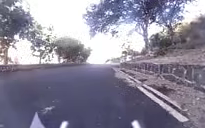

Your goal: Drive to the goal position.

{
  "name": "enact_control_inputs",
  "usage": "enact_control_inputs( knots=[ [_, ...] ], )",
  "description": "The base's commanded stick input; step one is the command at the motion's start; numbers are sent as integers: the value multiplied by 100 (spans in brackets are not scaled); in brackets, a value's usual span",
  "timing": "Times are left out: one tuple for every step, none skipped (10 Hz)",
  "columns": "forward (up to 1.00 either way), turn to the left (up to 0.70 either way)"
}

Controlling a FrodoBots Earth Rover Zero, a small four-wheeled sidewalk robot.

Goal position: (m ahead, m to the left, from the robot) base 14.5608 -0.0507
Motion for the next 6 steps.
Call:
enact_control_inputs(
  knots=[
    [50, 0],
    [50, 0],
    [50, 0],
    [50, 0],
    [50, 0],
    [50, 0]
  ],
)
